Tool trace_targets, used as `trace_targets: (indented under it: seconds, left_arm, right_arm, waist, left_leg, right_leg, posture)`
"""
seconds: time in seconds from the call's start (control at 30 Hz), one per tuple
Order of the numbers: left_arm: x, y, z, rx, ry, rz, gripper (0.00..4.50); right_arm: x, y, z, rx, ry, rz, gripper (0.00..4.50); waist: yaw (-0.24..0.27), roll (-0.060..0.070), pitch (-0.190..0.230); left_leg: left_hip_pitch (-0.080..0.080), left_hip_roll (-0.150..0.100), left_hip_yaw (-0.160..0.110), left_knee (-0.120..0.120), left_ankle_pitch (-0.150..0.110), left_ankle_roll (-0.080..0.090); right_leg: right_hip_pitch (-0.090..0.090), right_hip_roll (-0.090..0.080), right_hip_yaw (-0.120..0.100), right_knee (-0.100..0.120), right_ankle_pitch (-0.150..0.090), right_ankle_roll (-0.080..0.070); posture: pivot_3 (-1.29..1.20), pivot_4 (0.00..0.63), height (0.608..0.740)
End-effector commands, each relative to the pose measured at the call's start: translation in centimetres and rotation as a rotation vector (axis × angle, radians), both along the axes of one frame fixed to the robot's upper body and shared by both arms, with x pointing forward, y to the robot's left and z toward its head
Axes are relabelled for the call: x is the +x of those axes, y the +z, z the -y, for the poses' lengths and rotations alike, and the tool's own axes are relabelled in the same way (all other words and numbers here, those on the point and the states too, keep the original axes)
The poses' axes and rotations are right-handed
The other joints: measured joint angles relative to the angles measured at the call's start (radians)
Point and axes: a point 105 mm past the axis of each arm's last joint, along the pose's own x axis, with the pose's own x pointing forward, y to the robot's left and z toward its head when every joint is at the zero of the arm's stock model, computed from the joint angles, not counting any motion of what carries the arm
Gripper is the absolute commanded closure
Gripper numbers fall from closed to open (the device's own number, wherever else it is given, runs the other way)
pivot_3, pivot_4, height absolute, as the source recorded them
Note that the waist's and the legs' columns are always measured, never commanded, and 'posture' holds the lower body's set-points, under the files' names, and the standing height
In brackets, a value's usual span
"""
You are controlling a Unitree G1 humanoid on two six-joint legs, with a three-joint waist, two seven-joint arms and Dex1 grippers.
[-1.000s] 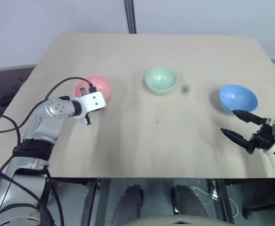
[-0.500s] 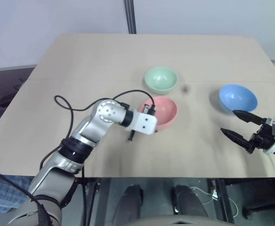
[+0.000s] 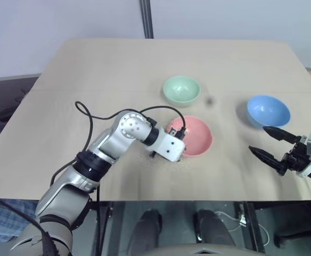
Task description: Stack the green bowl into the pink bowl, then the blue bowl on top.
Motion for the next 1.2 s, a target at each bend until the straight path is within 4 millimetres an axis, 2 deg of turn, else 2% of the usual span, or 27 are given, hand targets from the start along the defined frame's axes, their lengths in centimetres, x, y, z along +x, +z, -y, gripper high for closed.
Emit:
trace_targets:
  seconds: [0.03, 0.07, 0.23, 0.4, 0.6, 0.83, 1.0, 1.13, 1.2]
  left_arm:
    - [0.3, 1.0, -0.1, -0.061, 0.016, 0.038, 0.35]
    - [0.4, 1.2, 0.0, -0.085, 0.028, 0.046, 0.13]
    - [0.4, 2.6, -0.1, -0.264, 0.109, 0.035, 0.13]
    - [0.4, 5.4, -1.4, -0.585, 0.248, 0.027, 0.13]
    - [0.6, 5.8, -8.3, -0.750, 0.604, -0.008, 0.13]
    - [-2.3, 6.9, -14.7, -0.904, 0.926, 0.020, 0.13]
    - [-4.4, 8.2, -17.9, -0.979, 1.072, 0.082, 0.13]
    - [-6.1, 8.6, -19.4, -0.982, 1.114, 0.104, 0.13]
    - [-6.4, 8.7, -19.7, -0.974, 1.120, 0.109, 0.13]
  right_arm:
    - [-0.2, 1.3, -0.3, -0.017, 0.013, 0.064, 0.00]
    - [-0.2, 1.3, -0.3, -0.017, 0.014, 0.064, 0.00]
    - [-0.1, 1.3, -0.4, -0.020, 0.019, 0.065, 0.00]
    - [0.2, 1.1, -0.5, -0.027, 0.032, 0.057, 0.00]
    - [1.4, 1.2, -1.2, -0.031, 0.080, 0.065, 0.00]
    - [2.8, 1.3, -2.0, -0.031, 0.136, 0.054, 0.00]
    - [4.5, 1.5, -3.0, -0.055, 0.153, 0.058, 0.00]
    - [6.2, 2.4, -4.1, -0.062, 0.154, 0.083, 0.00]
    - [7.8, 2.7, -4.8, -0.117, 0.111, 0.099, 0.00]
  waist:
    - [0.000, 0.000, 0.000]
    - [0.000, 0.000, 0.000]
    - [-0.001, 0.000, 0.000]
    - [0.001, 0.000, 0.000]
    - [-0.004, 0.001, 0.001]
    - [0.002, 0.002, 0.002]
    - [0.002, 0.001, 0.003]
    - [0.000, 0.001, 0.003]
    - [-0.003, 0.001, 0.004]
  left_leg:
    - [0.000, 0.000, 0.000, 0.000, 0.000, 0.000]
    - [0.000, 0.000, 0.000, 0.000, 0.000, 0.000]
    - [0.000, 0.000, 0.000, 0.000, 0.000, 0.000]
    - [0.000, 0.000, 0.000, 0.000, 0.000, 0.000]
    - [0.002, 0.001, 0.001, 0.001, 0.000, 0.000]
    - [0.002, 0.001, 0.000, 0.001, 0.000, 0.000]
    - [0.002, 0.001, 0.000, 0.002, 0.000, 0.000]
    - [0.002, 0.001, 0.001, 0.002, 0.000, 0.000]
    - [0.002, 0.001, 0.001, 0.001, 0.000, 0.000]
  right_leg:
    - [0.000, 0.000, 0.000, 0.000, 0.000, 0.000]
    - [0.000, 0.000, 0.000, 0.000, 0.000, 0.000]
    - [0.000, 0.000, 0.000, 0.000, 0.000, 0.000]
    - [0.000, 0.000, 0.000, 0.001, 0.000, 0.000]
    - [0.000, 0.001, 0.001, 0.004, 0.000, 0.000]
    - [0.000, -0.001, 0.001, 0.004, 0.000, 0.000]
    - [0.000, -0.001, 0.001, 0.004, 0.000, 0.000]
    - [0.000, -0.001, 0.001, 0.004, 0.000, 0.000]
    - [0.000, -0.001, 0.001, 0.004, 0.000, 0.000]
  posture:
    - [0.00, 0.150, 0.740]
    - [0.00, 0.150, 0.740]
    - [0.00, 0.150, 0.740]
    - [0.00, 0.150, 0.740]
    - [0.00, 0.150, 0.740]
    - [0.00, 0.150, 0.740]
    - [0.00, 0.150, 0.740]
    - [0.00, 0.150, 0.740]
    - [0.00, 0.150, 0.740]
